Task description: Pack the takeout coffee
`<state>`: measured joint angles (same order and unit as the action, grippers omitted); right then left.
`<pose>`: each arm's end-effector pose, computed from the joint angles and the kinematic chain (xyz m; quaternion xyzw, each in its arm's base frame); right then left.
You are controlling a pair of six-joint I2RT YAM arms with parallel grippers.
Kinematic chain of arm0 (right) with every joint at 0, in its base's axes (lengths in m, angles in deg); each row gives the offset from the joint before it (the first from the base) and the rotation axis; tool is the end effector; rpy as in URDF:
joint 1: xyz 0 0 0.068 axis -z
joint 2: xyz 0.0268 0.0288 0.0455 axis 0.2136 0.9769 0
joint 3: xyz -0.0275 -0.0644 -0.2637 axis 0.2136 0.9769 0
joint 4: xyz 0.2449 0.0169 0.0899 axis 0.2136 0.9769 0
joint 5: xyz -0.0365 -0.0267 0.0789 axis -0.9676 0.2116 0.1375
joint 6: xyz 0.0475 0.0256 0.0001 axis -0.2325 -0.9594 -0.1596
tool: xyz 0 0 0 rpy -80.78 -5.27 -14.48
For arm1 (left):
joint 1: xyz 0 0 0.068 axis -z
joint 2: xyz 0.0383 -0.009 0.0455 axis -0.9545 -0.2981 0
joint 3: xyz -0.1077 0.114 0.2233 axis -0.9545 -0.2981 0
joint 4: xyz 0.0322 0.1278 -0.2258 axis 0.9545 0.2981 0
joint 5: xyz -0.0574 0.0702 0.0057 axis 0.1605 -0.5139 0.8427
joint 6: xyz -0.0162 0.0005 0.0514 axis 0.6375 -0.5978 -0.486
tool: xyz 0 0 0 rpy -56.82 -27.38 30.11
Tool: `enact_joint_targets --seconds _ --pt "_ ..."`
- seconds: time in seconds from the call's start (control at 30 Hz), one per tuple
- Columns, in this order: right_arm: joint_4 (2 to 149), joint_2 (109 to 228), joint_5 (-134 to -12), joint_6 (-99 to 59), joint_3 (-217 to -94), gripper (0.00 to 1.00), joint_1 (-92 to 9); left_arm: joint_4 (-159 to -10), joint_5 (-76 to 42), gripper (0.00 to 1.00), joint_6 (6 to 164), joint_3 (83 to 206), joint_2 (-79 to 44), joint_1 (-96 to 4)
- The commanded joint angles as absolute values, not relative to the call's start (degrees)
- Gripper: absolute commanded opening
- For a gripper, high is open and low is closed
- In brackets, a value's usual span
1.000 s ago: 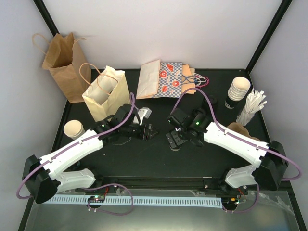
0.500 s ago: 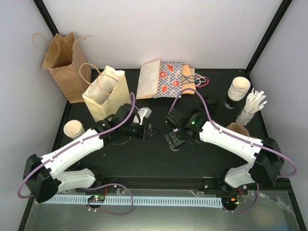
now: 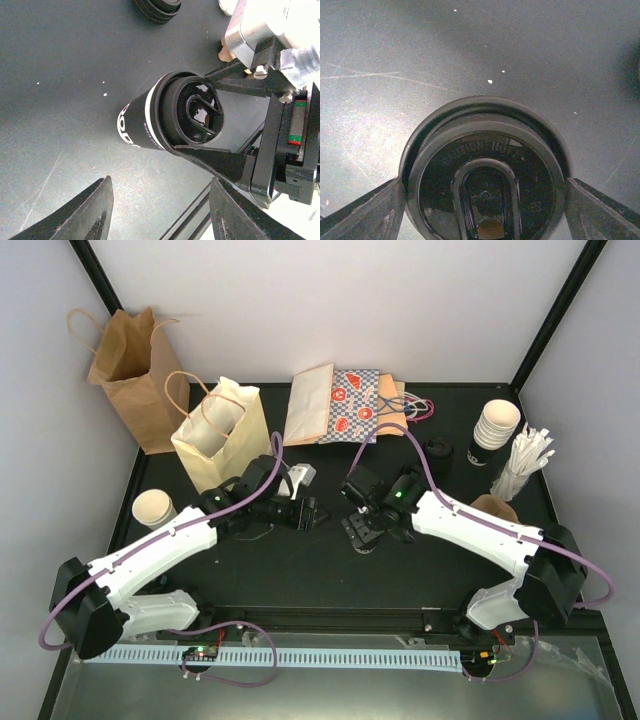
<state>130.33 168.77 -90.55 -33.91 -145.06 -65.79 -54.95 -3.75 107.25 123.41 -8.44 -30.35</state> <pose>0.1640 0.2111 0.2585 -0.2657 0.9475 0.0266 0.1757 0.1718 -0.1741 0.2760 0.1436 0.8911 -0.3787 0.2047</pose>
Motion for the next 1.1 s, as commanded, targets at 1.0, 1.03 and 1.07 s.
enact_joint_targets --seconds 1.0,1.03,1.07 --pt "132.79 170.51 -95.7 -34.44 -149.77 0.79 -68.21 -55.56 -1.71 0.55 106.41 123.54 -8.55 -31.04" --pt "132.96 170.35 -95.36 -34.44 -150.13 0.78 -68.23 -55.58 -1.67 0.55 106.42 123.54 -8.46 -31.08" --pt "133.31 170.3 -95.19 -34.44 -150.53 0.78 -68.21 -55.6 -1.69 0.55 106.4 123.55 -8.49 -31.06"
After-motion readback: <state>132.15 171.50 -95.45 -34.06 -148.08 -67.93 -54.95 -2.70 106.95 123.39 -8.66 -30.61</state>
